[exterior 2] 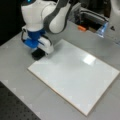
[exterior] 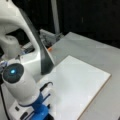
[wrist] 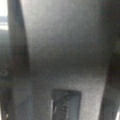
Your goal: Erasing curve lines
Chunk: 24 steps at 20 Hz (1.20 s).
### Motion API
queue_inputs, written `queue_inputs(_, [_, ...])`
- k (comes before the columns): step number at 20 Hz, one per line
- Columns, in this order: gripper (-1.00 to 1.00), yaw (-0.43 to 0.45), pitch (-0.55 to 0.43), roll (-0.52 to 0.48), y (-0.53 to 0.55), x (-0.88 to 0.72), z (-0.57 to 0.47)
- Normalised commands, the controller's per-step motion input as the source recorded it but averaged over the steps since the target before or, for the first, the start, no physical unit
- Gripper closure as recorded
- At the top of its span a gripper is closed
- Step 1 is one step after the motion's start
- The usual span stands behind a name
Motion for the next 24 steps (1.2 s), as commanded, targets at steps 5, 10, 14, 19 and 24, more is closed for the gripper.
queue_inputs(5, [-1.00,-0.067,-0.055,-0.085,0.08,-0.20,0.17])
queue_inputs(10, [-1.00,-0.016,-0.115,-0.077,0.14,-0.24,0.16])
queue_inputs(14, [-1.00,0.052,-0.062,-0.087,0.22,-0.27,0.20])
queue_inputs(19, [-1.00,0.094,0.026,-0.097,0.38,-0.25,0.22])
queue_inputs(24, [-1.00,0.066,0.078,-0.223,0.53,-0.13,0.15])
